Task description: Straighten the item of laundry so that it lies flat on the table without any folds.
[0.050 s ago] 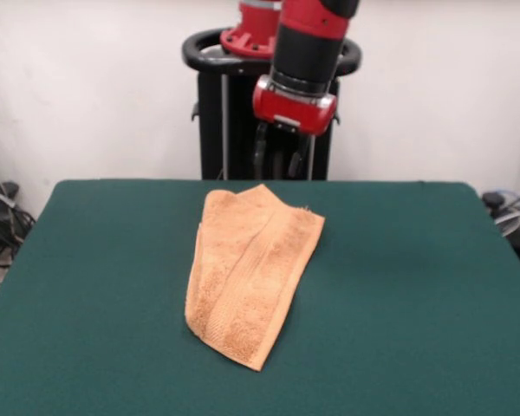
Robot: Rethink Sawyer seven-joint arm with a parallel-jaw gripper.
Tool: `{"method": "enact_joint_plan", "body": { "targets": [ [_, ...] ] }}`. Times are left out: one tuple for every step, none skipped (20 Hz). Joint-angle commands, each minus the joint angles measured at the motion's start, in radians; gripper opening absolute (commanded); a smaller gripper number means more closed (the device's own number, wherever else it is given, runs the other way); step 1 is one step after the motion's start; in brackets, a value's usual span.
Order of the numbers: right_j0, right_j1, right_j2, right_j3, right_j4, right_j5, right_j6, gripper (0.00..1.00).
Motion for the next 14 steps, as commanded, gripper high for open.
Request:
{"method": "enact_joint_plan", "body": {
  "targets": [
    [-0.090,0.092,0.194,0.020,0.064,-0.083,0.349,1.00],
    [-0.094,0.098,0.200,0.021,0.057,-0.101,0.353,1.00],
    [-0.103,0.106,0.213,0.028,0.055,-0.115,0.363,1.00],
    [-0.112,0.113,0.226,0.034,0.057,-0.127,0.376,1.00],
    [-0.117,0.118,0.233,0.037,0.053,-0.142,0.383,1.00],
    [-0.118,0.124,0.239,0.040,0.054,-0.154,0.394,1.00],
    [-0.120,0.130,0.244,0.043,0.056,-0.166,0.406,1.00],
    [-0.112,0.132,0.242,0.043,0.060,-0.174,0.412,1.00],
    [-0.102,0.134,0.237,0.043,0.063,-0.177,0.416,1.00],
    [-0.090,0.138,0.228,0.041,0.066,-0.185,0.418,1.00],
    [-0.080,0.145,0.219,0.039,0.068,-0.195,0.419,1.00],
    [-0.072,0.154,0.210,0.033,0.068,-0.201,0.416,1.00],
    [-0.075,0.163,0.216,0.031,0.060,-0.214,0.421,1.00],
    [-0.090,0.168,0.238,0.038,0.062,-0.214,0.444,1.00]
  ]
}}
